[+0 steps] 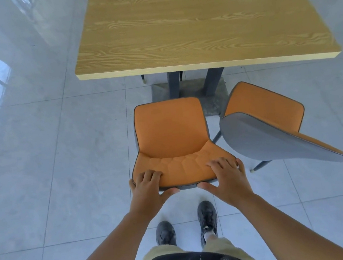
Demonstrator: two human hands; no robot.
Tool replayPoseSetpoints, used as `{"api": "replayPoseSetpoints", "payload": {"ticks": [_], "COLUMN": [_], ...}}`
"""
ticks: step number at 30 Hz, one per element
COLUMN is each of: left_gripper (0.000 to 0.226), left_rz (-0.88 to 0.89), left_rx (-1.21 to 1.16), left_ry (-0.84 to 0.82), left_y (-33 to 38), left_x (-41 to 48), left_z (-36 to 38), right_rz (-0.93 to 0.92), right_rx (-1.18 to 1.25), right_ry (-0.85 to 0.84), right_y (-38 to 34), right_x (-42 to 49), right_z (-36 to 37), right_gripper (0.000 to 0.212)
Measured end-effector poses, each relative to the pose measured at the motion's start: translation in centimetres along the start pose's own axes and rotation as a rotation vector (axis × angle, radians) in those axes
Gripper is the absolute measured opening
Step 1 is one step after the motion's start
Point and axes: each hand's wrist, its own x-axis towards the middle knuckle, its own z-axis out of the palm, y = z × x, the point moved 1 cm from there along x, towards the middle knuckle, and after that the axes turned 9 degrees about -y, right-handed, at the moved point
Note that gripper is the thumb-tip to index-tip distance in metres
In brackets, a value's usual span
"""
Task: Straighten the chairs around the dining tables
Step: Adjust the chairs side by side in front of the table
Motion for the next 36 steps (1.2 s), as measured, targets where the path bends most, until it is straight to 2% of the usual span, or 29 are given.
{"api": "replayPoseSetpoints", "payload": {"ticks": [4, 7, 17, 24, 29, 33, 36], "left_gripper": [0.085, 0.076, 0.078, 0.077, 0.089, 0.088, 0.075], "left_rz": [-0.018, -0.031, -0.062, -0.053, -0.064, -0.110, -0.101], "left_rx": [-0.006, -0.016, -0.019, -0.012, -0.057, -0.102, -0.054], "left_ry": [-0.020, -0.031, -0.151, -0.142, -0.171, -0.242, -0.265], "left_y": [0.1, 0.1, -0.8, -1.2, -1.5, -1.4, -0.8], "left_x": [1.8, 3.5, 8.3, 8.3, 8.5, 8.7, 8.3], "left_z": [-0.8, -1.4, -3.9, -3.8, -4.0, -4.5, -4.7], "right_rz": [0.002, 0.001, 0.007, 0.002, 0.012, 0.028, 0.053], "right_rx": [0.028, 0.008, 0.040, 0.031, 0.025, 0.051, 0.066], "right_ry": [-0.058, -0.084, -0.131, -0.119, -0.156, -0.186, -0.190], "right_y": [0.4, 0.6, 0.1, 0.0, -0.1, -0.3, -0.7], "right_x": [1.9, 3.7, 8.2, 8.3, 8.5, 8.2, 7.9], "right_z": [-1.0, -2.1, -4.4, -4.2, -4.4, -4.7, -4.9], "right_gripper": [0.084, 0.094, 0.095, 0.102, 0.103, 0.094, 0.086]}}
